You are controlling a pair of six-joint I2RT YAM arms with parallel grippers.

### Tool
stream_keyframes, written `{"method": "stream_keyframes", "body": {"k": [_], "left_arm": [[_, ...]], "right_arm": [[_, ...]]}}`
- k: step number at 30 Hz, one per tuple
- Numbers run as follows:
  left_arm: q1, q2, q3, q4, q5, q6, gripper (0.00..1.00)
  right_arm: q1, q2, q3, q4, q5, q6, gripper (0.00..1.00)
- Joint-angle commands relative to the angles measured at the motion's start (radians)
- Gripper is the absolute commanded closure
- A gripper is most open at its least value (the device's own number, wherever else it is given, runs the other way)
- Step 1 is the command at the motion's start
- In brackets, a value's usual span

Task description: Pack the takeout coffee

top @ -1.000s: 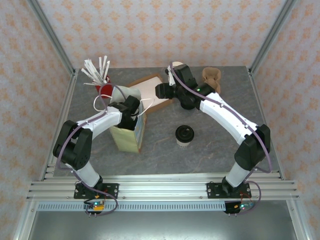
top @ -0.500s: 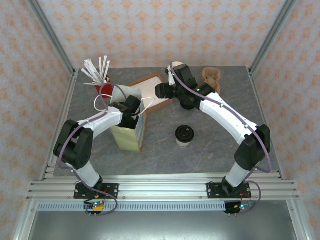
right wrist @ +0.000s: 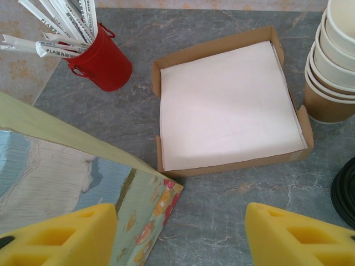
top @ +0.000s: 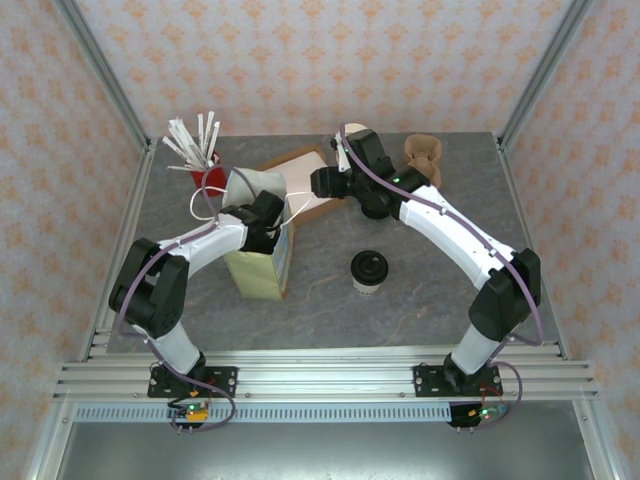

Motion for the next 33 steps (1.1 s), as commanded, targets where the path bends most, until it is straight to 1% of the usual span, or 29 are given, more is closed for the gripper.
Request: {"method": "stream_keyframes", "body": {"k": [1, 6, 15, 17, 21, 24, 28, 33], "left_arm": [[-0.011, 0.016, -0.037, -0.055, -0.007, -0.012, 0.58], [-0.011, -0.054, -0.018, -0.092, 0.008, -0.015, 0.54], [-0.011, -0.082, 0.028, -0.126, -0.001, -0.021, 0.44], [-0.011, -0.102, 0.038, -0.133, -0.009, -0.025, 0.42], [-0.011, -0.144, 0.061, -0.145, -0.026, -0.033, 0.34], [-0.011, -0.166, 0.075, -0.154, -0.033, -0.035, 0.27], [-0.011, -0.197, 0.096, -0.169, -0.052, -0.036, 0.23], [-0.010, -0.252, 0.133, -0.186, -0.088, -0.044, 0.19]], "right_arm": [[-0.008, -0.014, -0.007, 0.012, 0.013, 0.003, 0.36], [-0.008, -0.010, -0.002, 0.014, 0.007, 0.006, 0.36], [-0.008, -0.019, 0.006, -0.001, 0.018, -0.001, 0.36], [-0.008, -0.024, 0.003, -0.003, 0.020, -0.004, 0.36], [-0.008, -0.027, -0.003, -0.002, 0.019, -0.002, 0.36], [-0.008, -0.032, -0.015, 0.003, 0.021, 0.000, 0.36], [-0.008, -0.036, -0.023, 0.003, 0.026, -0.001, 0.36], [-0.008, -0.055, -0.035, 0.007, 0.043, -0.002, 0.36]]}}
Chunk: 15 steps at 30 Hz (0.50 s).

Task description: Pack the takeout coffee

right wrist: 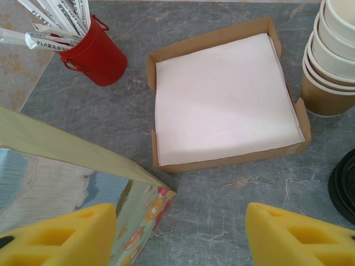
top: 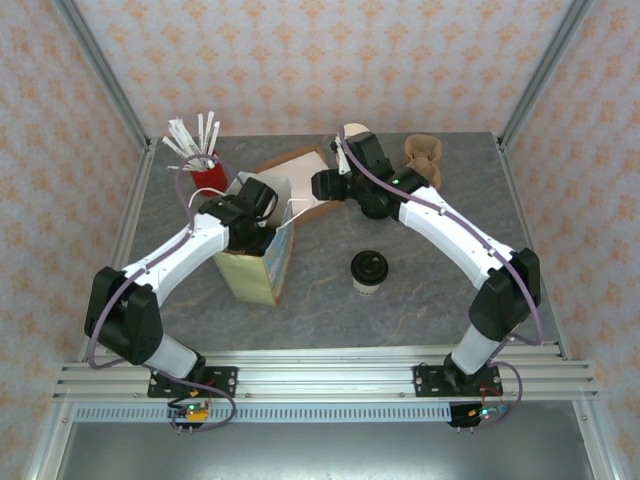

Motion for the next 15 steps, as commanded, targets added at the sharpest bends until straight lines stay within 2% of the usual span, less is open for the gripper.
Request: {"method": "stream_keyframes", "body": {"k": [1, 15], "left_arm": [[-0.010, -0.066, 0.058, -0.047, -0.068, -0.018, 0.19], [-0.010, -0.251, 0.196, -0.032, -0.146, -0.043, 0.18]], "right_arm": [[-0.008, -0.062, -0.018, 0.009, 0.042, -0.003, 0.37], [-0.008, -0.164, -0.081, 0.023, 0.132, -0.019, 0.36]]}}
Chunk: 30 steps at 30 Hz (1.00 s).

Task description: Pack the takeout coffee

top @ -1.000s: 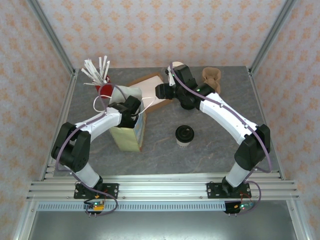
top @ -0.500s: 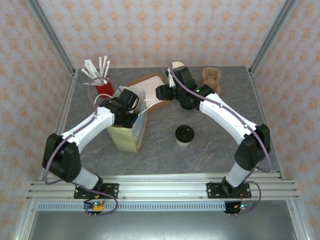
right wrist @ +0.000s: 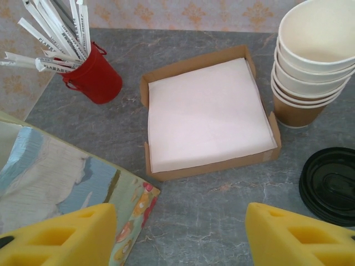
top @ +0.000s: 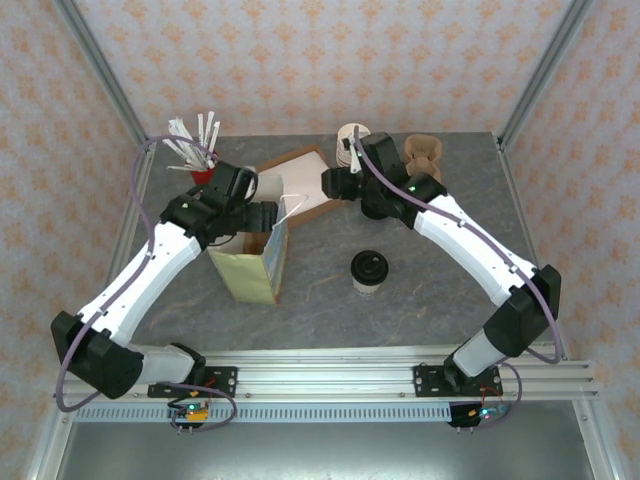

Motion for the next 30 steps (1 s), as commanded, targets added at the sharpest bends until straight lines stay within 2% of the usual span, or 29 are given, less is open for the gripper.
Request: {"method": "stream_keyframes", "body": {"k": [1, 6, 11, 14, 18, 22, 24, 30], "left_arm": [[-0.010, -0.080, 0.071, -0.007, -0.060, -0.029, 0.19], [-0.018, -0.189, 0.108, 0.054, -0.016, -0.056, 0.21], [-0.075, -0.225, 0.149, 0.056, 0.041, -0.058, 0.25], [-0.163, -0.214, 0.175, 0.048, 0.069, -0.047, 0.26], [-0.334, -0.149, 0.215, -0.008, 0.029, -0.006, 0.27], [-0.443, -0.063, 0.249, -0.051, 0.003, 0.020, 0.28], [-0.474, -0.028, 0.266, -0.067, 0.000, 0.025, 0.29], [-0.516, 0.003, 0.280, -0.081, -0.019, 0.028, 0.29]], "right_arm": [[-0.008, -0.051, -0.025, 0.013, 0.069, -0.019, 0.36], [-0.030, -0.110, -0.071, -0.024, 0.108, -0.042, 0.34], [-0.086, -0.183, -0.153, -0.081, 0.055, -0.022, 0.32], [-0.180, -0.244, -0.242, -0.111, -0.067, 0.052, 0.32], [-0.330, -0.301, -0.385, -0.100, -0.247, 0.164, 0.29], [-0.338, -0.270, -0.455, -0.057, -0.392, 0.221, 0.27], [-0.338, -0.260, -0.485, -0.043, -0.421, 0.234, 0.26], [-0.335, -0.276, -0.599, -0.002, -0.496, 0.250, 0.21]]}}
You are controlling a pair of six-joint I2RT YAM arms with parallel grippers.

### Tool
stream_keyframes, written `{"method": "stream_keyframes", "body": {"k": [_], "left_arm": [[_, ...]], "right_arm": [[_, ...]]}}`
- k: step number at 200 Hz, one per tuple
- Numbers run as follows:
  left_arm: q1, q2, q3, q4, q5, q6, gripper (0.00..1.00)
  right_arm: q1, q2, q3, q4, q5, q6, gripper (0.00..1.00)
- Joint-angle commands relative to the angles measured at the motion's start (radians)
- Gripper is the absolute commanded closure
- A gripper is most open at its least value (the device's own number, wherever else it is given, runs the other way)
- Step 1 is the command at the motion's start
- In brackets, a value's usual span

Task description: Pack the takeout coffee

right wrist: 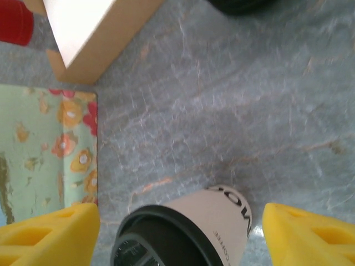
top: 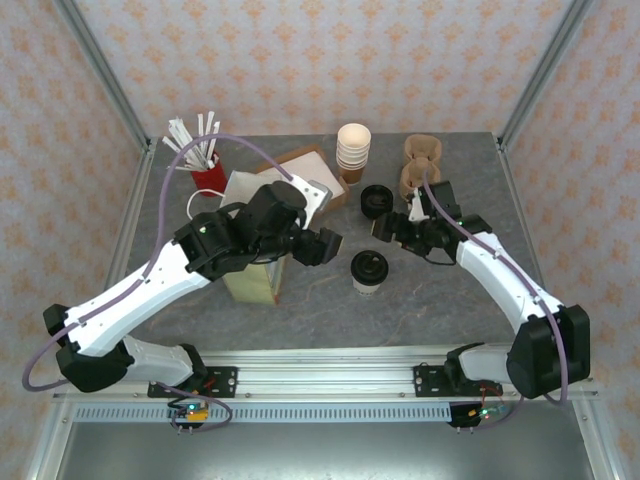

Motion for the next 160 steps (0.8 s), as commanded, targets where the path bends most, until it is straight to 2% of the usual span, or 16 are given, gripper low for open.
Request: {"method": "stream_keyframes", "body": {"k": [1, 21, 78, 135, 160], "left_arm": [[-0.007, -0.017, 0.041, -0.033, -0.041, 0.021, 0.29], [-0.007, -0.018, 0.042, -0.042, -0.042, 0.024, 0.29], [-0.007, -0.002, 0.043, -0.100, -0.061, 0.033, 0.28], [-0.010, 0.038, 0.019, -0.138, -0.019, 0.016, 0.29], [-0.034, 0.076, 0.038, -0.168, -0.021, 0.023, 0.29]], "right_arm": [[0.007, -0.018, -0.057, 0.053, -0.096, 0.032, 0.21], [0.020, -0.029, -0.094, 0.095, -0.146, 0.044, 0.21], [0.106, -0.045, -0.146, 0.174, -0.176, 0.092, 0.22], [0.156, -0.042, -0.192, 0.303, -0.254, 0.191, 0.22], [0.152, -0.048, -0.164, 0.240, -0.258, 0.146, 0.22]]}}
